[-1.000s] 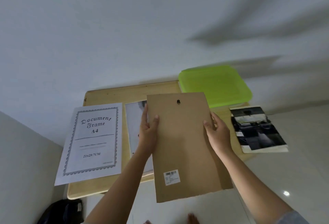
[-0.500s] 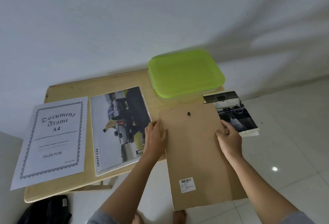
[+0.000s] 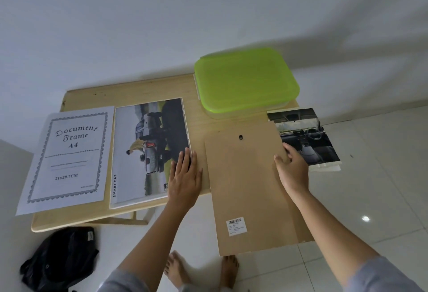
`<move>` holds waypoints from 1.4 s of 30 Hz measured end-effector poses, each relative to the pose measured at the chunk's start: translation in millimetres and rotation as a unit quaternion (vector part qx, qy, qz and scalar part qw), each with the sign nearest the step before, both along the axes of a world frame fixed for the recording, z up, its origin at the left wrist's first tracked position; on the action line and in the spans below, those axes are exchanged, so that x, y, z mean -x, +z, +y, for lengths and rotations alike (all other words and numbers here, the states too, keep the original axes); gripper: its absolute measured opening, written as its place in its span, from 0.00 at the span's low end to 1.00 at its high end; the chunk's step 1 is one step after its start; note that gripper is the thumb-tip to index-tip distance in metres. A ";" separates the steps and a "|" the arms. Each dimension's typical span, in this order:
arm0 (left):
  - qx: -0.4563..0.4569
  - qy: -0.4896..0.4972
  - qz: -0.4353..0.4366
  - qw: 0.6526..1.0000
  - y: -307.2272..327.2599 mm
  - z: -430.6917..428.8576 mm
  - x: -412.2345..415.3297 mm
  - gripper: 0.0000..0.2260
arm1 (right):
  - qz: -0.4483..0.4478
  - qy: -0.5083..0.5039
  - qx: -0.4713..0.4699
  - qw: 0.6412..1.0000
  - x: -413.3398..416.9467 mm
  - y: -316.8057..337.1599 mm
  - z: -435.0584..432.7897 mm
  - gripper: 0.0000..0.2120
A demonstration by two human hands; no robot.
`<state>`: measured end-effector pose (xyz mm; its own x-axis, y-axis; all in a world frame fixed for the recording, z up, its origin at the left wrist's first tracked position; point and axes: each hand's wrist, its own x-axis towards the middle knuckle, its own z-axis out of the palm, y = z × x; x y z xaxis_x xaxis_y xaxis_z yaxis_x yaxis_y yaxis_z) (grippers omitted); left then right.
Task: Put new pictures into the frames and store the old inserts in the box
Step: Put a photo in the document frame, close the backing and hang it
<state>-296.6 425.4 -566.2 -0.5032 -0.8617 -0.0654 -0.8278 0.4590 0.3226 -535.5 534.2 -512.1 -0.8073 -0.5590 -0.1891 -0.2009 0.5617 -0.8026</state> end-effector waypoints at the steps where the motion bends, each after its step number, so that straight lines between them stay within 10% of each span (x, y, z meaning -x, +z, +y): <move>1: 0.000 0.001 0.000 1.000 -0.4 0.7 -4.0 0.32 | 0.002 0.004 -0.003 1.000 -2.3 -1.1 -2.6 0.20; 27: -0.004 -0.005 -0.018 1.000 -4.7 6.7 -43.1 0.26 | 0.076 0.156 -0.041 0.984 -45.5 -29.3 -24.1 0.24; 42: -0.007 -0.006 -0.010 1.000 -3.8 5.8 -41.9 0.27 | 0.244 0.398 -0.180 0.866 -82.9 -39.9 -31.8 0.28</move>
